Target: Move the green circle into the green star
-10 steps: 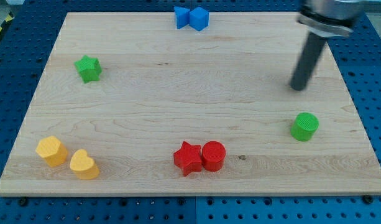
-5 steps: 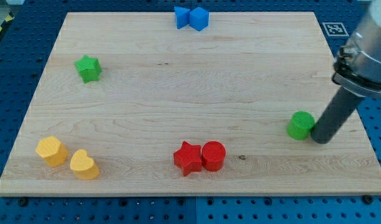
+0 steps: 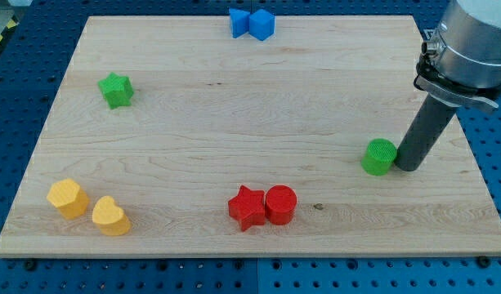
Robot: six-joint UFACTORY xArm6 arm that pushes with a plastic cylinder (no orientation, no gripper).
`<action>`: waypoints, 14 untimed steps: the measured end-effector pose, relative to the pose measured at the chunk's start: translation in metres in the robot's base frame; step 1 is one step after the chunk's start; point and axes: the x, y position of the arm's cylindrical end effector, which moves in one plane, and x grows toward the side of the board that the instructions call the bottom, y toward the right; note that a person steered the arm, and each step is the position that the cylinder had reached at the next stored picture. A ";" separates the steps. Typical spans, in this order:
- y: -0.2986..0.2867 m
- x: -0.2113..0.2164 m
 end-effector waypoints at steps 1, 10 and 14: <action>-0.005 0.002; -0.223 -0.026; -0.244 -0.075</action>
